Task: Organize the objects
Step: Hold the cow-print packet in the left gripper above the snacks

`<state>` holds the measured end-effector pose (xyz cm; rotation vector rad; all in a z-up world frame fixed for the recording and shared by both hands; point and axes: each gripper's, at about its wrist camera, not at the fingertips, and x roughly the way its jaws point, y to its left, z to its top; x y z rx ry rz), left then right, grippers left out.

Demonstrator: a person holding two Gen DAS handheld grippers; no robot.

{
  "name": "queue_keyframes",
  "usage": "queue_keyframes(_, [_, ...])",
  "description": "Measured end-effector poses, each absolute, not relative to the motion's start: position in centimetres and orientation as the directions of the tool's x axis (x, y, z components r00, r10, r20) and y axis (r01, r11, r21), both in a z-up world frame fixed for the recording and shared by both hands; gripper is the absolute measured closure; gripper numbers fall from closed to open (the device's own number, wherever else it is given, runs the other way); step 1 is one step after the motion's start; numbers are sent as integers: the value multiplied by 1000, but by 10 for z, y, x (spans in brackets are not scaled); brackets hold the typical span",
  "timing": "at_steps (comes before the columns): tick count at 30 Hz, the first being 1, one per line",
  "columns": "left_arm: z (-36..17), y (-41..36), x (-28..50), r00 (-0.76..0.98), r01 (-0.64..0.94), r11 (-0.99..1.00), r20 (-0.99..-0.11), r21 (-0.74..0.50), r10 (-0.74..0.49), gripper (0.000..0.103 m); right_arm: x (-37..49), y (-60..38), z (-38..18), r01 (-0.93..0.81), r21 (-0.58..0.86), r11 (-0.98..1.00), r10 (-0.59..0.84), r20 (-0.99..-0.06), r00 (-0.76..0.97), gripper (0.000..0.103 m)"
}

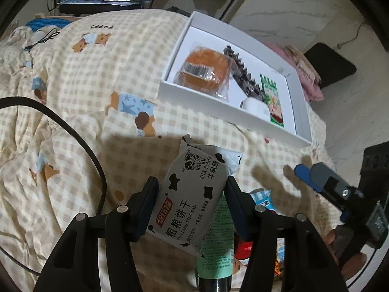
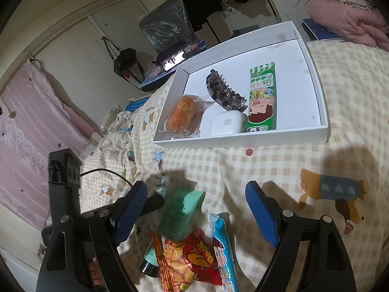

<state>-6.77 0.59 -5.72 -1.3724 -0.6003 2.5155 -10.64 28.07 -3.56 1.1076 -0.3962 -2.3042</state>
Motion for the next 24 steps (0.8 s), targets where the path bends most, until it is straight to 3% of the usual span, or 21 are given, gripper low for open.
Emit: queue_keyframes(24, [-65,-8,-65,-601,50,-872,-712,-487,363,43,-105,278,-39,347,478,-807,-591,-632,-502,19])
